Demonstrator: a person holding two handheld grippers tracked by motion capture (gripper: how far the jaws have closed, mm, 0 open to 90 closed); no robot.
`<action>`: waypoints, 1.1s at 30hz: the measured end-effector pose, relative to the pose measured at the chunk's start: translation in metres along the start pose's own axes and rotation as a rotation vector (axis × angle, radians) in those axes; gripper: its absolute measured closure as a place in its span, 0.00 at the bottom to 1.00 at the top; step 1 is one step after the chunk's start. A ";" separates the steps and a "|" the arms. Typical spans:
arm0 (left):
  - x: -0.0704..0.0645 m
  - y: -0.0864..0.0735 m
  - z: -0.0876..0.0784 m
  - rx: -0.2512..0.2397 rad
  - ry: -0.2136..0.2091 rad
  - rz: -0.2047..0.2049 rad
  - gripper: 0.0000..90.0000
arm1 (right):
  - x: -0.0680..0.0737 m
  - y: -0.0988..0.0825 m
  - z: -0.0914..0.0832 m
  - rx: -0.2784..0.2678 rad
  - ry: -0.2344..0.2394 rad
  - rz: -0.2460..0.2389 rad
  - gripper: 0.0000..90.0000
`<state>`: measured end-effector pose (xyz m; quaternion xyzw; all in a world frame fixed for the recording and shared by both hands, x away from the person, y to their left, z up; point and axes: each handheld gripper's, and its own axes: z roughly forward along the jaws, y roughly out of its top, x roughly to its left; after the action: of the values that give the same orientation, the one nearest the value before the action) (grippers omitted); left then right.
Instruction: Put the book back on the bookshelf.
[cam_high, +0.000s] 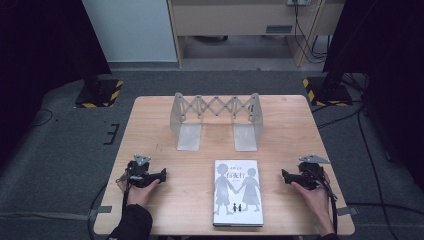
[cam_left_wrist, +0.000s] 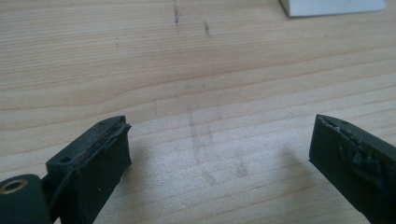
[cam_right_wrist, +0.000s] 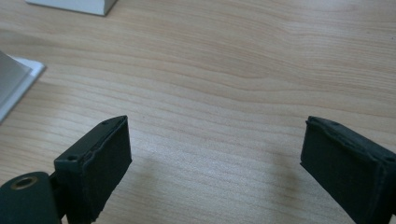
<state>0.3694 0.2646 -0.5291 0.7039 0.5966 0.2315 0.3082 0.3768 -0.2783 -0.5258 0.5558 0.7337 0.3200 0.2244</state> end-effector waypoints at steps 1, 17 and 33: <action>0.000 0.000 -0.002 -0.007 -0.002 -0.006 0.06 | 0.000 0.000 -0.001 -0.005 0.001 0.001 0.10; -0.013 0.003 -0.021 -0.105 -0.061 -0.013 0.09 | 0.009 0.007 -0.017 -0.056 0.056 0.038 0.11; -0.042 0.005 -0.030 -0.145 -0.157 0.026 0.11 | 0.019 0.009 -0.027 -0.098 0.090 0.016 0.11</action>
<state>0.3445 0.2276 -0.5027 0.7034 0.5431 0.2223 0.4010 0.3587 -0.2643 -0.5004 0.5351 0.7219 0.3821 0.2157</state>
